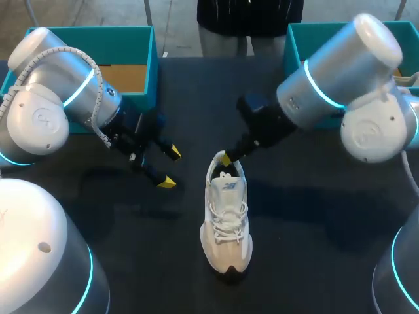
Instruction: Take the shoe out of the shoebox, open the shoe tongue, remove and reinsert the insole, then place the shoe into the shoebox
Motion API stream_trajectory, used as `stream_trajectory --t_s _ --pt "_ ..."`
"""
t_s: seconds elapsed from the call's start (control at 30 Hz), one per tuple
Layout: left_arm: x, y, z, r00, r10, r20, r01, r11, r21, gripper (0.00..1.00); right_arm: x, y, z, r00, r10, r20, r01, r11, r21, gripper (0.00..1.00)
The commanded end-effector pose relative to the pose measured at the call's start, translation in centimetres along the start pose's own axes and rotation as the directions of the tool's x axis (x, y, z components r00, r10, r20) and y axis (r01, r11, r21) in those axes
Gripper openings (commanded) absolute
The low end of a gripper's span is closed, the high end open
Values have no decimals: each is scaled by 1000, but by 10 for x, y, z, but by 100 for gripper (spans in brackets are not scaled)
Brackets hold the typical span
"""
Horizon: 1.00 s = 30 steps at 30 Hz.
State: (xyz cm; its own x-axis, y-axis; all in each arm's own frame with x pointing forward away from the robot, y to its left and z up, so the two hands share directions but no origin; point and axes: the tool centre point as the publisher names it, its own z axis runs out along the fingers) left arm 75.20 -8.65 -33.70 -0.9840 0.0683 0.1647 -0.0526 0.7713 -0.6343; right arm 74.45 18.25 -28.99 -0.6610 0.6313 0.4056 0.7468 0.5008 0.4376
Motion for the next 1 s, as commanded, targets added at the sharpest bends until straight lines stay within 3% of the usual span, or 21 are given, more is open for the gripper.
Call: stream_trajectory --t_s 0.03,0.53,0.67,1.0 --pt "0 0 0 1000 0 1 0 1000 -2 100 0 -8 2 999 38 17 -36 996 -87 0" --pt "0 0 0 1000 0 1 0 1000 -2 100 7 6 10 950 268 161 -244 957 -155 0" --pt "0 0 0 1000 0 1 0 1000 -2 100 7 8 13 934 326 149 -295 935 -194 0" --pt "0 0 0 1000 0 1 0 1000 -2 100 7 8 13 934 326 149 -295 935 -194 0"
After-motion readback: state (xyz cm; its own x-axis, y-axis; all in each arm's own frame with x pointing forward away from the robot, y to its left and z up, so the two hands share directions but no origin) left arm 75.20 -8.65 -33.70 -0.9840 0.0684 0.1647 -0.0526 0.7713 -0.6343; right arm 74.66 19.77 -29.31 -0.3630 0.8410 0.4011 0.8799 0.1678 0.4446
